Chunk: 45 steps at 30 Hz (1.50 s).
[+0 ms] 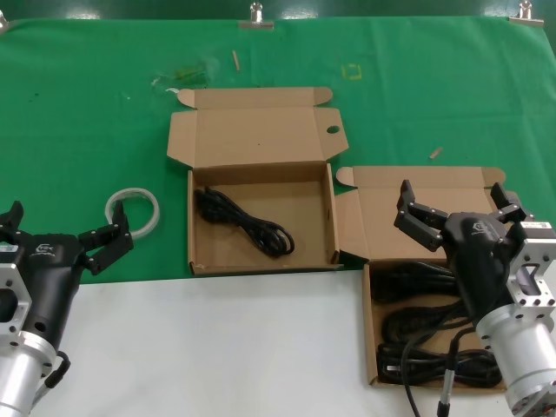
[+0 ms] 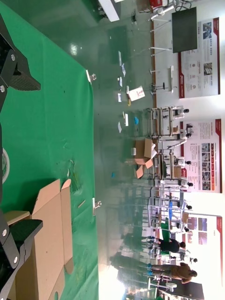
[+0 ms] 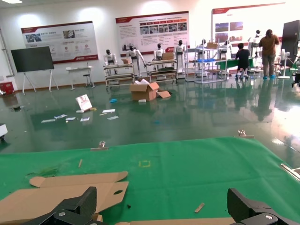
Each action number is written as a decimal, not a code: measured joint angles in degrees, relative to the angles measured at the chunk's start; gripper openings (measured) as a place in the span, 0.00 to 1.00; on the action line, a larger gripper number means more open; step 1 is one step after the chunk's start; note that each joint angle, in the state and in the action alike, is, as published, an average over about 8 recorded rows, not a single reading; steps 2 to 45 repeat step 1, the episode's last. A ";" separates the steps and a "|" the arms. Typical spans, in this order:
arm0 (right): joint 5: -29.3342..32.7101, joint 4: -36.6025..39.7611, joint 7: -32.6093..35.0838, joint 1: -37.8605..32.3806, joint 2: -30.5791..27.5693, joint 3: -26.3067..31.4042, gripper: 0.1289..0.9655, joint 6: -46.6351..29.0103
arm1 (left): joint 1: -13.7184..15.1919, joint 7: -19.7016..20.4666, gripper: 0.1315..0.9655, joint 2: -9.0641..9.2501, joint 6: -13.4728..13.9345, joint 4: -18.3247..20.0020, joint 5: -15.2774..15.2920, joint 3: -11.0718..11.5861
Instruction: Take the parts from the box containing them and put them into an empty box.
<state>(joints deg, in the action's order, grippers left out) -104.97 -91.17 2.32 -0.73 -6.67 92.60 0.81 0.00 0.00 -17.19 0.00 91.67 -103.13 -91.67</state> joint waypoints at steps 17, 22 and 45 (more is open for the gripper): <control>0.00 0.00 0.00 0.00 0.00 0.00 1.00 0.00 | 0.00 0.00 1.00 0.00 0.00 0.00 0.00 0.00; 0.00 0.00 0.00 0.00 0.00 0.00 1.00 0.00 | 0.00 0.00 1.00 0.00 0.00 0.00 0.00 0.00; 0.00 0.00 0.00 0.00 0.00 0.00 1.00 0.00 | 0.00 0.00 1.00 0.00 0.00 0.00 0.00 0.00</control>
